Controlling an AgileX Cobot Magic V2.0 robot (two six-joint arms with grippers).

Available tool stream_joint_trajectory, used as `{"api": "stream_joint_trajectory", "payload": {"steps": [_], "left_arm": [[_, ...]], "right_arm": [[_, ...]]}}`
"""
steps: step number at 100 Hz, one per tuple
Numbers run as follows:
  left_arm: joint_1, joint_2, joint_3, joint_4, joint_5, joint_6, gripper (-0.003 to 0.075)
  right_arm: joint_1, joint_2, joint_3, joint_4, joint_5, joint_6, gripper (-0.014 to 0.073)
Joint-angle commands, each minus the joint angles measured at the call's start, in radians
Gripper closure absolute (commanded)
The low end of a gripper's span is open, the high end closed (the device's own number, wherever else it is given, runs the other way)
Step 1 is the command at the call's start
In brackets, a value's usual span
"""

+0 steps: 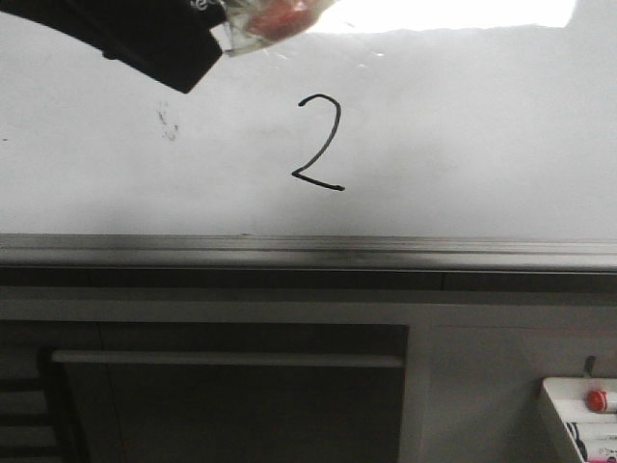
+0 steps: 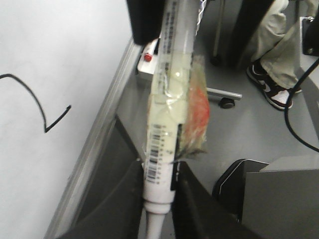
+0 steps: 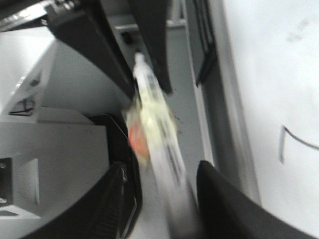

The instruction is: Write number 2 on whiteboard

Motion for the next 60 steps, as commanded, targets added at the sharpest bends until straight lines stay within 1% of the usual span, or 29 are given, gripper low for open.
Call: {"api": "stream_joint_trajectory", "payload": {"steps": [1, 11, 17, 33, 37, 45, 60], "left_arm": [[0.042, -0.015, -0.034, -0.006, -0.053, -0.05, 0.0638], [0.115, -0.017, -0.034, 0.004, -0.051, -0.081, 0.0639], [0.17, -0.017, -0.028, 0.004, -0.055, -0.097, 0.0639], [0.308, -0.023, 0.043, -0.002, -0.139, -0.138, 0.0639], [0.334, -0.023, 0.07, -0.011, -0.189, -0.155, 0.0639], [0.377, -0.025, 0.125, -0.089, -0.305, -0.155, 0.0639], [0.389, -0.025, 0.222, -0.18, -0.52, -0.155, 0.0639]], "right_arm": [[-0.002, -0.064, -0.049, -0.085, -0.001, 0.112, 0.0281], [-0.002, -0.128, -0.049, -0.212, 0.001, 0.26, 0.0281], [-0.002, -0.168, -0.047, -0.248, 0.003, 0.334, 0.0281], [-0.002, -0.262, -0.004, -0.261, -0.016, 0.394, 0.0281], [-0.002, -0.279, 0.013, -0.261, -0.027, 0.399, 0.0281], [-0.002, -0.311, 0.053, -0.263, -0.05, 0.399, 0.0281], [-0.002, -0.329, 0.096, -0.265, -0.077, 0.399, 0.0281]]}}
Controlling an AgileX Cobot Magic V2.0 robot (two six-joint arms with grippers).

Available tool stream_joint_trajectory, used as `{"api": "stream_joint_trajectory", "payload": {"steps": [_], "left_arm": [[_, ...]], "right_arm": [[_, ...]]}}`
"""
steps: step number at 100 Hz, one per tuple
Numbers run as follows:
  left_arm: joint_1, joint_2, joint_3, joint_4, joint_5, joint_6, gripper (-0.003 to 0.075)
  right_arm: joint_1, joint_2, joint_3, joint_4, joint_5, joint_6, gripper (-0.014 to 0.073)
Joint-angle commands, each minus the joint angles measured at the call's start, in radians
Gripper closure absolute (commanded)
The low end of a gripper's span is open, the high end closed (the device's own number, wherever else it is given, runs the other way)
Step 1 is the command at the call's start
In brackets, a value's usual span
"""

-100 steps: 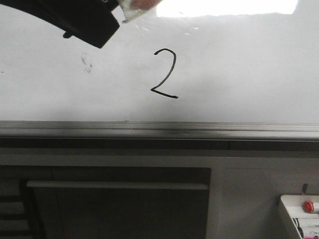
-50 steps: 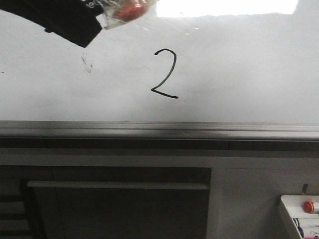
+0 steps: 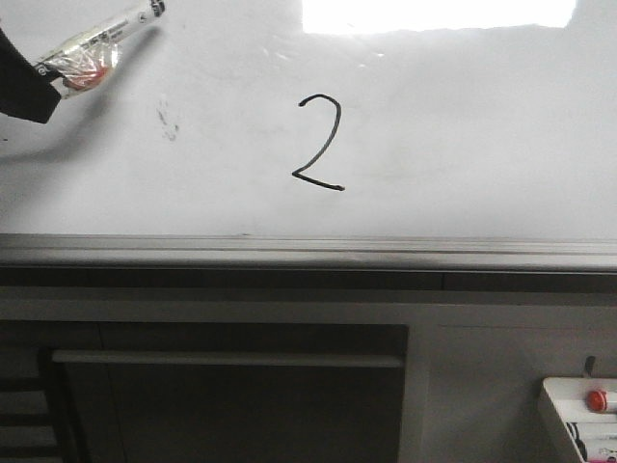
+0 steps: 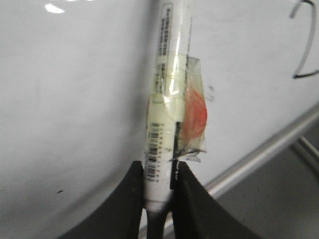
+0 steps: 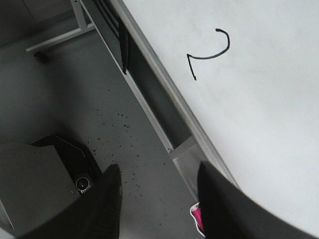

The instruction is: Write number 2 on whiteboard

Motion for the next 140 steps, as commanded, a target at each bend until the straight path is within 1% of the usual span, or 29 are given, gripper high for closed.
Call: {"api": "stream_joint_trajectory", "payload": {"steps": [1, 10, 25, 45, 66, 75, 93, 108, 115, 120, 125, 128, 132, 135, 140], "left_arm": [[0.004, -0.024, 0.02, -0.099, -0.174, -0.012, 0.0638], [0.004, -0.024, 0.077, -0.166, -0.306, -0.012, 0.0639], [0.004, -0.017, 0.123, -0.208, -0.425, -0.012, 0.0638], [0.004, 0.03, 0.124, -0.208, -0.43, -0.012, 0.0638], [0.004, 0.032, 0.124, -0.206, -0.405, -0.012, 0.063], [0.004, 0.032, 0.122, -0.206, -0.381, -0.01, 0.0591], [0.004, 0.032, 0.12, -0.206, -0.375, -0.008, 0.0454], [0.004, 0.029, 0.116, -0.206, -0.362, -0.008, 0.04], [0.008, 0.016, 0.105, -0.2, -0.322, -0.008, 0.0364], [0.008, 0.002, 0.098, -0.183, -0.296, -0.008, 0.0337], [0.008, -0.015, 0.09, -0.164, -0.266, -0.008, 0.0319], [0.008, -0.028, 0.088, -0.162, -0.248, -0.008, 0.0317], [0.008, -0.041, 0.085, -0.155, -0.217, -0.008, 0.0317], [0.008, -0.053, 0.083, -0.145, -0.196, -0.012, 0.0317], [0.008, -0.069, 0.077, -0.103, -0.158, -0.039, 0.0318]], "right_arm": [[-0.002, -0.019, -0.002, 0.001, -0.073, 0.006, 0.0281], [-0.002, -0.019, 0.008, -0.002, -0.08, 0.006, 0.0281], [-0.002, -0.019, 0.01, -0.004, -0.107, 0.006, 0.0281], [-0.002, -0.019, 0.01, -0.004, -0.128, 0.006, 0.0281], [-0.002, -0.019, 0.01, -0.004, -0.13, 0.008, 0.0281], [-0.002, -0.019, 0.01, -0.004, -0.131, 0.008, 0.0281], [-0.002, -0.019, 0.01, -0.004, -0.131, 0.015, 0.0281], [-0.002, -0.019, 0.01, -0.006, -0.131, 0.038, 0.0281], [-0.002, -0.019, 0.01, -0.027, -0.129, 0.081, 0.0281], [-0.002, -0.021, 0.01, -0.07, -0.126, 0.144, 0.0281], [-0.002, -0.021, 0.01, -0.139, -0.12, 0.262, 0.0281], [-0.004, -0.021, 0.012, -0.197, -0.12, 0.333, 0.0281], [-0.011, -0.023, 0.02, -0.242, -0.118, 0.42, 0.0281], [-0.021, -0.034, 0.03, -0.268, -0.118, 0.466, 0.0282], [-0.051, -0.05, 0.053, -0.273, -0.123, 0.508, 0.0282]]}}
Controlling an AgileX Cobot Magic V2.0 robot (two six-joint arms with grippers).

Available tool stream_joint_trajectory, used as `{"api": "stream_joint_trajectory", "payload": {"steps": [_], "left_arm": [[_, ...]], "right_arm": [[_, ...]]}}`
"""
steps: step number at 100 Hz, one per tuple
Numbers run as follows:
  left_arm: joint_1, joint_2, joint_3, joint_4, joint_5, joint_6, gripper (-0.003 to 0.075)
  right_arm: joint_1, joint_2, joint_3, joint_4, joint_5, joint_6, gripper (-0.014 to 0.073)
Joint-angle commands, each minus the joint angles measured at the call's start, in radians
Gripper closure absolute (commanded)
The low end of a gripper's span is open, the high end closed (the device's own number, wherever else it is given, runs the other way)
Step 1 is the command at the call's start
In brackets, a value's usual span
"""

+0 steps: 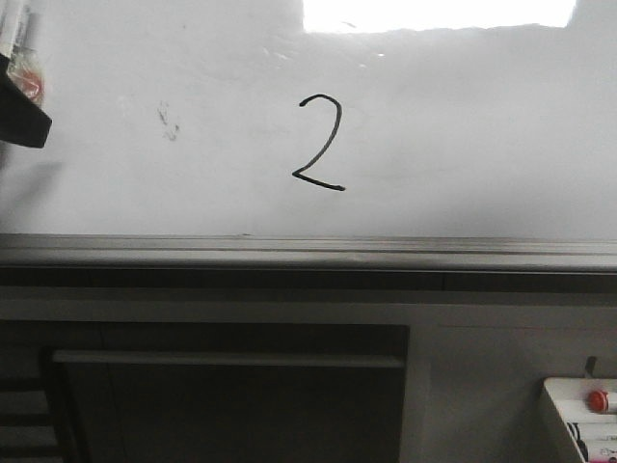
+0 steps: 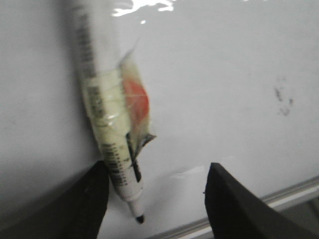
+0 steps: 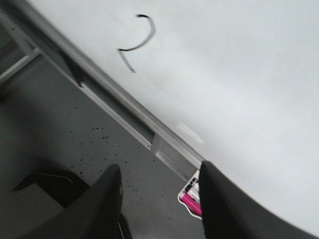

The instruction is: Write number 2 on whiteboard

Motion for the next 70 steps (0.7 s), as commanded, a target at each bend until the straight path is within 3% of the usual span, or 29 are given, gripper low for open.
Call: {"api": "stream_joint_trajectory", "payload": {"steps": [1, 10, 21, 31, 46, 70], "left_arm": [[0.004, -0.05, -0.039, 0.044, 0.042, -0.049, 0.0318], [0.004, -0.077, -0.048, 0.235, 0.082, -0.205, 0.0317], [0.016, -0.104, -0.078, 0.563, 0.185, -0.507, 0.0318], [0.03, -0.133, -0.114, 0.755, 0.286, -0.698, 0.0319], [0.035, -0.204, -0.131, 0.886, 0.352, -0.821, 0.0319], [0.035, -0.436, -0.125, 0.888, 0.366, -0.833, 0.0349]], "right_arm": [[-0.041, -0.04, 0.011, -0.067, -0.056, 0.131, 0.0281], [-0.105, -0.086, 0.075, -0.067, -0.084, 0.18, 0.0282], [-0.19, -0.184, 0.181, -0.067, -0.148, 0.202, 0.0282], [-0.259, -0.271, 0.25, -0.067, -0.175, 0.213, 0.0282], [-0.305, -0.396, 0.326, -0.071, -0.2, 0.228, 0.0282], [-0.305, -0.571, 0.431, -0.071, -0.297, 0.246, 0.0289]]}}
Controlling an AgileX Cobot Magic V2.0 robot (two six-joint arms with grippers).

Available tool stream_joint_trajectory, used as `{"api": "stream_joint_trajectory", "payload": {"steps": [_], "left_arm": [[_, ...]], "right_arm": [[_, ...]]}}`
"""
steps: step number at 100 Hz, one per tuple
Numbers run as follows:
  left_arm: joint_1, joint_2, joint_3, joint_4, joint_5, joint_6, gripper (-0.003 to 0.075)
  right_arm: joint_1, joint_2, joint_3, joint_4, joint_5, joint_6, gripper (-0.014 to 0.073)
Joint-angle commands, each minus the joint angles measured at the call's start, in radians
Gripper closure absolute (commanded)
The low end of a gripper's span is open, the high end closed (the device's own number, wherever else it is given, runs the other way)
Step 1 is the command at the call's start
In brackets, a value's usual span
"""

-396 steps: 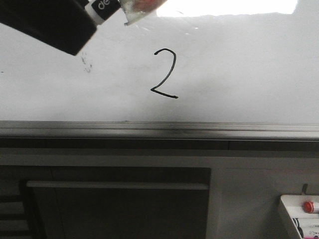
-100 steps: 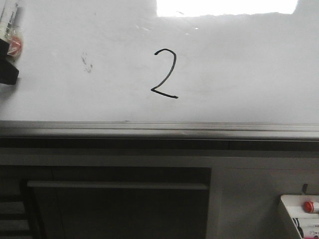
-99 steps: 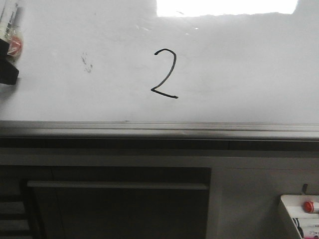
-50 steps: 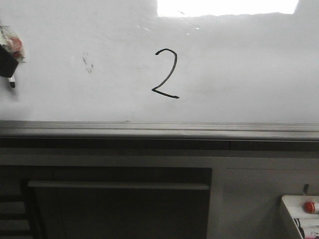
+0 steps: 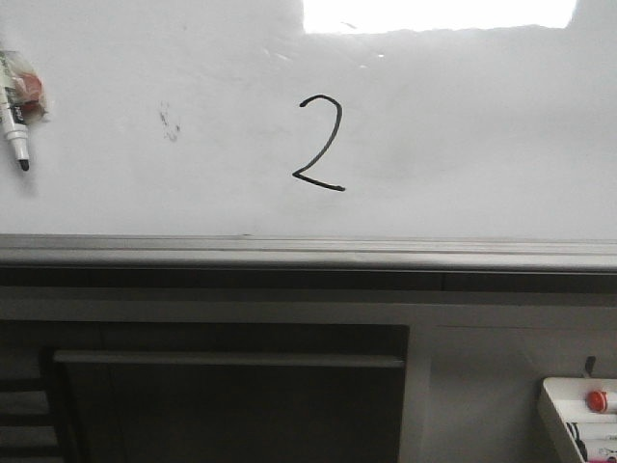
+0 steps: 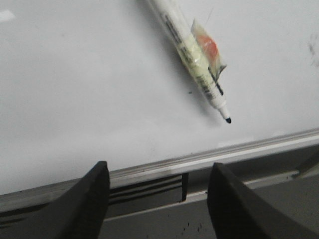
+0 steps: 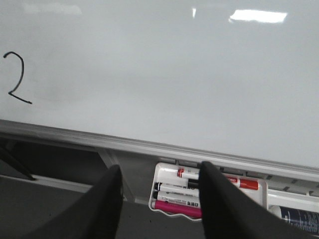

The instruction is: Write number 2 on whiteboard

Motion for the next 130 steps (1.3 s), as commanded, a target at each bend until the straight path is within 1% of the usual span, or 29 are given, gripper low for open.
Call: {"api": "stream_joint_trajectory", "payload": {"steps": [1, 5, 10, 14, 15, 18, 23, 28, 34, 41, 46, 53, 67, 94, 98, 105, 112, 120, 130], "left_arm": [[-0.001, -0.093, -0.029, 0.005, -0.051, -0.017, 0.0353], [-0.001, -0.135, -0.019, 0.005, -0.05, -0.019, 0.0377], [-0.001, -0.181, -0.003, 0.005, -0.052, -0.024, 0.0414], [-0.001, -0.218, 0.023, 0.003, -0.059, -0.038, 0.0462], [-0.001, -0.224, 0.023, 0.003, -0.061, -0.04, 0.0462], [-0.001, -0.249, 0.047, 0.003, -0.071, -0.05, 0.0505], [-0.001, -0.3, 0.088, 0.003, -0.102, -0.052, 0.0575], [-0.001, -0.347, 0.136, 0.003, -0.157, -0.052, 0.065], [-0.001, -0.4, 0.196, -0.003, -0.254, -0.052, 0.0741], [-0.001, -0.457, 0.265, -0.067, -0.327, -0.055, 0.0738], [-0.001, -0.487, 0.304, -0.165, -0.337, -0.055, 0.0738], [-0.001, -0.512, 0.344, -0.238, -0.337, -0.055, 0.0738], [-0.001, -0.517, 0.41, -0.245, -0.337, -0.055, 0.0738], [-0.001, -0.517, 0.494, -0.245, -0.337, -0.055, 0.0738], [-0.001, -0.521, 0.501, -0.211, -0.349, -0.05, 0.0738], [0.009, -0.571, 0.534, -0.041, -0.446, -0.05, 0.0738], [0.034, -0.631, 0.583, 0.036, -0.533, -0.05, 0.0738], [0.067, -0.695, 0.638, 0.047, -0.62, -0.05, 0.0738], [0.096, -0.764, 0.708, 0.032, -0.655, -0.05, 0.0738]], "right_arm": [[-0.008, -0.047, 0.017, -0.015, -0.113, 0.005, 0.0293], [-0.008, -0.072, 0.034, -0.015, -0.126, 0.005, 0.0329], [-0.008, -0.098, 0.058, -0.015, -0.144, 0.005, 0.0407], [-0.008, -0.119, 0.078, -0.015, -0.166, 0.005, 0.0507], [-0.008, -0.119, 0.081, -0.015, -0.17, 0.005, 0.0507], [-0.008, -0.131, 0.09, -0.015, -0.181, 0.005, 0.0579], [-0.008, -0.143, 0.103, -0.022, -0.203, 0.004, 0.0669], [-0.008, -0.15, 0.112, -0.031, -0.22, 0.004, 0.0665], [-0.008, -0.152, 0.122, -0.048, -0.227, 0.004, 0.0666], [-0.008, -0.152, 0.13, -0.045, -0.174, 0.004, 0.0666], [-0.008, -0.152, 0.134, -0.041, -0.127, 0.004, 0.0666], [-0.008, -0.152, 0.137, -0.041, -0.07, 0.004, 0.0666], [-0.008, -0.152, 0.137, -0.041, -0.01, 0.004, 0.0666], [-0.008, -0.152, 0.137, -0.041, 0.007, 0.004, 0.0666], [-0.008, -0.152, 0.137, -0.041, 0.007, 0.004, 0.0666], [-0.008, -0.152, 0.137, -0.041, 0.007, 0.004, 0.0666], [-0.008, -0.152, 0.137, -0.041, 0.009, 0.004, 0.0666], [-0.008, -0.152, 0.137, -0.041, 0.009, 0.004, 0.0666], [-0.008, -0.152, 0.137, -0.041, 0.009, 0.004, 0.0666]]}}
